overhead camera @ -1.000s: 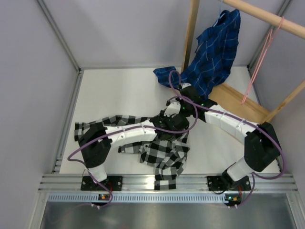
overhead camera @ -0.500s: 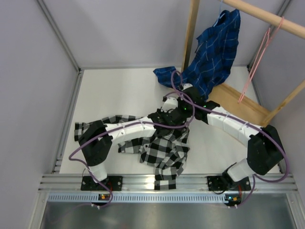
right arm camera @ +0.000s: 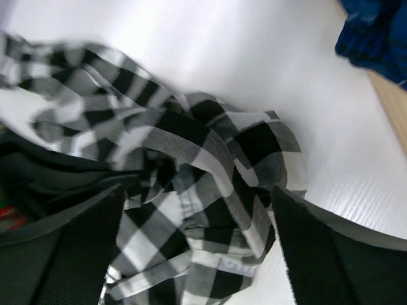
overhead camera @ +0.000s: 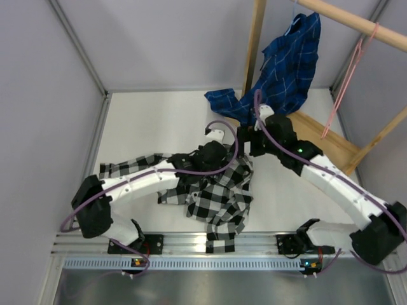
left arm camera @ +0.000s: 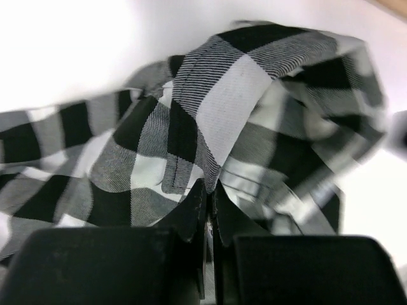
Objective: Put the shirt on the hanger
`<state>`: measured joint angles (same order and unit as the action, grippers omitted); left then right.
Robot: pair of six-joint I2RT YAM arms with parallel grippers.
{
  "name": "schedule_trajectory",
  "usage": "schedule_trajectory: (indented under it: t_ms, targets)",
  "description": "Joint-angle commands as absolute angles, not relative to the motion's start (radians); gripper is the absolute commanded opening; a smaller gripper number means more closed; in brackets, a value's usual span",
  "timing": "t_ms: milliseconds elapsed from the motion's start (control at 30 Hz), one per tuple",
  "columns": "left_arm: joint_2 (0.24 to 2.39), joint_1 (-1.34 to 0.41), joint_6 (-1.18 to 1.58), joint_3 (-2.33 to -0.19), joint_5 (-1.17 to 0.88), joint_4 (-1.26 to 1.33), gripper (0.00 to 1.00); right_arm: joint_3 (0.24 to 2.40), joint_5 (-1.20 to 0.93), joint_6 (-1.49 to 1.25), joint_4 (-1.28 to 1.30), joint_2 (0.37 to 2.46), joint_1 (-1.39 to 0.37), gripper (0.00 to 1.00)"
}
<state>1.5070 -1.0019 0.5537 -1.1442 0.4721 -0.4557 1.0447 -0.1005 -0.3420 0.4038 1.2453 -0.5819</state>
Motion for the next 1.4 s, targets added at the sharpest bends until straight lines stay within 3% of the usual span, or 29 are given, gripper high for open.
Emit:
schedule_trajectory:
  t_ms: [0, 233, 333, 433, 600, 733, 900, 967, 1133, 1233, 1367]
  targets:
    - [1.390, -0.996, 0.523, -1.063, 0.232, -0.333, 0.00, 1.061, -0.109, -0.321, 0.466, 1.039, -0.581, 0.98]
    - [1.261, -0.979, 0.526, -0.976, 0.193, -0.268, 0.00, 1.210, -0.017, -0.356, 0.549, 0.717, -0.581, 0.99]
    - [1.221, -0.947, 0.552, -0.944, 0.180, -0.258, 0.00, 1.448, 0.098, -0.327, 0.763, 0.773, -0.580, 0.99]
    - [1.198, -0.925, 0.568, -0.927, 0.178, -0.258, 0.00, 1.622, 0.363, -0.287, 0.926, 0.859, -0.580, 0.99]
    - [1.193, -0.917, 0.561, -0.908, 0.140, -0.250, 0.00, 1.687, 0.687, -0.247, 0.954, 0.940, -0.578, 0.97]
    - [1.198, -0.917, 0.563, -0.902, 0.089, -0.238, 0.00, 1.721, 0.839, -0.221, 0.953, 1.055, -0.513, 0.82]
    - [1.198, -0.917, 0.580, -0.867, 0.074, -0.219, 0.00, 1.752, 0.568, -0.225, 0.934, 1.149, -0.293, 0.73]
    - [1.190, -0.917, 0.581, -0.861, 0.077, -0.218, 0.00, 1.746, 0.525, -0.219, 0.937, 1.170, -0.226, 0.64]
    - [1.184, -0.917, 0.578, -0.853, 0.087, -0.218, 0.00, 1.656, 0.514, -0.221, 0.899, 1.163, -0.164, 0.61]
    - [1.190, -0.917, 0.578, -0.853, 0.091, -0.218, 0.00, 1.606, 0.508, -0.225, 0.865, 1.143, -0.152, 0.37]
    - [1.203, -0.917, 0.580, -0.854, 0.081, -0.213, 0.00, 1.597, 0.526, -0.227, 0.857, 1.138, -0.144, 0.28]
